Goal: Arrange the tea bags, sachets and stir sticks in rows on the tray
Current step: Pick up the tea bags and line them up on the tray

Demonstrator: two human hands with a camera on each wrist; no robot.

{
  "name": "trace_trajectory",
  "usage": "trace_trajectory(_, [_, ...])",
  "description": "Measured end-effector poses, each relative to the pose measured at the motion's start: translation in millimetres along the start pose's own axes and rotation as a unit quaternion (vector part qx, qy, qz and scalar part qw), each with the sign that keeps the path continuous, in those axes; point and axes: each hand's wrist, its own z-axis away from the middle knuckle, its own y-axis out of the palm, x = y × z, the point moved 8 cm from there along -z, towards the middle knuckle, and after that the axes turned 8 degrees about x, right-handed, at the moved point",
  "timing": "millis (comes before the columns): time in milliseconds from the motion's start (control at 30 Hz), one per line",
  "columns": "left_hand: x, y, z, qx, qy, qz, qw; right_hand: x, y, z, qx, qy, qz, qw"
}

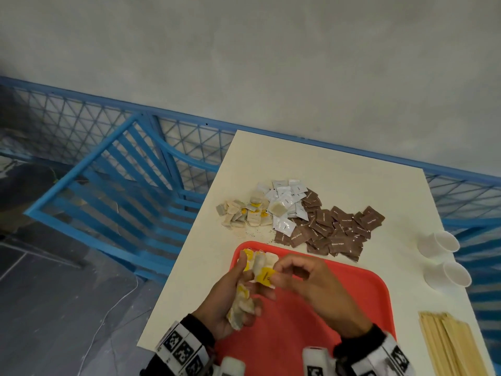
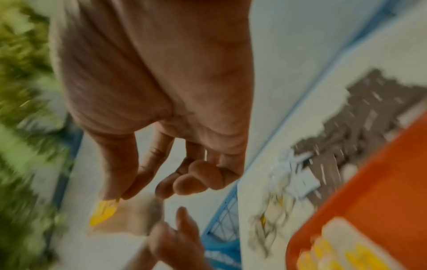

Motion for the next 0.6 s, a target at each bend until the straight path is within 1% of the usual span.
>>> trace_trajectory(33, [-2.1, 0.3, 1.3, 0.001, 0.002, 0.004, 1.000, -3.7, -1.1, 1.3, 0.006, 0.009, -0.093, 0.996])
trace_trajectory(100, [-8.0, -0.7, 3.2, -0.012, 0.024, -0.014, 1.000, -8.1, -0.5, 2.1, 0.017, 0.016, -0.245, 0.969])
trace_trajectory(133, [-13.8, -4.4, 3.7, -0.038, 0.055, -0.051, 0.996, -8.7, -1.0, 1.8, 0.016, 0.013, -0.282, 0.959])
trace_trajectory(167, [-22.7, -8.4, 5.9, -0.073, 0.099, -0.100, 0.987, -9.3, -2.3, 1.1, 0.011, 0.010, -0.300, 0.954])
trace_trajectory(233, [-45.0, -7.6, 20.0, -0.144, 0.193, -0.173, 0.955, -11.8, -6.8, -1.1, -0.010, 0.011, -0.297, 0.955])
trace_trajectory(300, [-67.8, 8.7, 38.1, -0.156, 0.289, -0.242, 0.913, -13.1, -9.1, -3.6, -0.027, 0.011, -0.282, 0.959])
trace_trajectory(333, [-77.0, 21.2, 46.8, -0.151, 0.326, -0.293, 0.886, -13.5, -9.0, -4.4, -0.032, 0.011, -0.278, 0.960])
trace_trajectory(367, [-83.3, 33.9, 53.3, -0.143, 0.352, -0.342, 0.859, -13.6, -8.2, -5.1, -0.036, 0.009, -0.271, 0.962])
trace_trajectory(400, [-86.5, 42.7, 56.9, -0.135, 0.368, -0.379, 0.838, -12.3, -6.7, -6.0, -0.040, 0.009, -0.259, 0.965])
trace_trajectory(467, [-89.4, 54.6, 59.3, -0.133, 0.383, -0.436, 0.803, -7.5, -1.1, -7.2, -0.044, 0.009, -0.230, 0.972])
trace_trajectory(500, [-92.1, 57.6, 59.8, -0.138, 0.386, -0.457, 0.790, -3.7, 1.2, -6.8, -0.045, 0.007, -0.212, 0.976])
trace_trajectory(533, [-95.7, 59.5, 61.1, -0.134, 0.386, -0.466, 0.785, -0.3, 1.2, -5.9, -0.050, 0.002, -0.183, 0.982])
trace_trajectory(567, [-100.1, 59.6, 62.8, -0.127, 0.381, -0.463, 0.790, 4.4, -1.6, -4.2, -0.060, -0.007, -0.142, 0.988])
trace_trajectory(600, [-104.3, 59.0, 64.3, -0.116, 0.368, -0.456, 0.802, 9.6, -5.8, -2.7, -0.073, -0.017, -0.094, 0.993])
